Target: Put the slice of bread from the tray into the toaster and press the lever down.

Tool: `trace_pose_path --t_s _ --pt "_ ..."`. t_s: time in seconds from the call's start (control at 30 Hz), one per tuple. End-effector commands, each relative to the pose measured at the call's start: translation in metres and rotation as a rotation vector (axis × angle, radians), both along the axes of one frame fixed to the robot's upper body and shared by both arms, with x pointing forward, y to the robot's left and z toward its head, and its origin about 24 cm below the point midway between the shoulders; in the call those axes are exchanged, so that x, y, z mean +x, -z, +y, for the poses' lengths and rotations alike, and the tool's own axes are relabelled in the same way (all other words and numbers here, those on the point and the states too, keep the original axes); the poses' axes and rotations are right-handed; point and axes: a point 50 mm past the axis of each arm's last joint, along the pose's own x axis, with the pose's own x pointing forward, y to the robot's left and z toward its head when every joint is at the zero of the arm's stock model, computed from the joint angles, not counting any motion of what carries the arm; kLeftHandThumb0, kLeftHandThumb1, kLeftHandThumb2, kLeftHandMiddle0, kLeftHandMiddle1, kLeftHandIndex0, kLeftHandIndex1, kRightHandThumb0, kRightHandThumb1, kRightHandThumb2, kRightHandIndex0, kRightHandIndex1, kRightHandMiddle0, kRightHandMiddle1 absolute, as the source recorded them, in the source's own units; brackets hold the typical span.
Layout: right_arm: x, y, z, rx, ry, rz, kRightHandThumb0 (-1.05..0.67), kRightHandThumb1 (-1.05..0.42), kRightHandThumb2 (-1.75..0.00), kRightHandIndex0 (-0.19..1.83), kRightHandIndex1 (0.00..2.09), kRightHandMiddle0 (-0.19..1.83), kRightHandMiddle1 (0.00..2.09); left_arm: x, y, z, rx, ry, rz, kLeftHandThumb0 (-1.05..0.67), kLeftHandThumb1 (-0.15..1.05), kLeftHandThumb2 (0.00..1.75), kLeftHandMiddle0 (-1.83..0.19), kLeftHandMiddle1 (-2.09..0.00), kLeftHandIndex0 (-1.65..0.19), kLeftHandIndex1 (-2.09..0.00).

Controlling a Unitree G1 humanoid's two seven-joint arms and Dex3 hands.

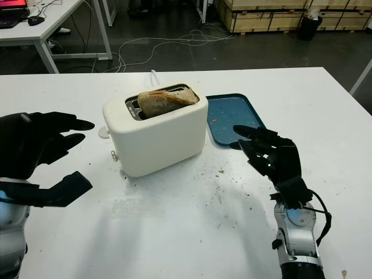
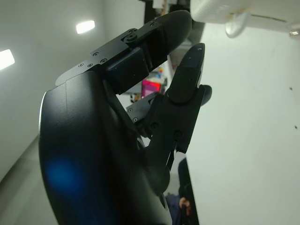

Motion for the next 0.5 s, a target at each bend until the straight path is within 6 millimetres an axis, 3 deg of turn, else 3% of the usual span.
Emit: trace_pose_path --t_s 0.0,0.23,0.47 --pt "0.003 -0.007 0.002 0.013 0.01 -0.05 -0.4 -0.92 -0.21 1.04 0.53 1.06 0.04 0.0 -0.004 -0.004 0.016 -0.01 0.002 -0.16 0.79 0.0 -1.55 -0.15 -1.25 0.0" --pt "0.005 -0.008 0.006 0.015 0.024 -0.07 -0.41 -0.92 -0.19 1.04 0.62 1.08 0.03 0.003 0.0 -0.011 0.011 -0.013 0.031 -0.16 0.82 0.01 -1.57 -0.24 -1.14 0.0" --pt "0.006 -0.011 0.01 -0.036 0.058 -0.103 -0.42 -0.92 -0.19 0.99 1.08 1.23 0.04 0.01 0.01 -0.013 0.015 -0.015 0.07 -0.15 0.84 0.0 -1.5 -0.37 -1.06 0.0"
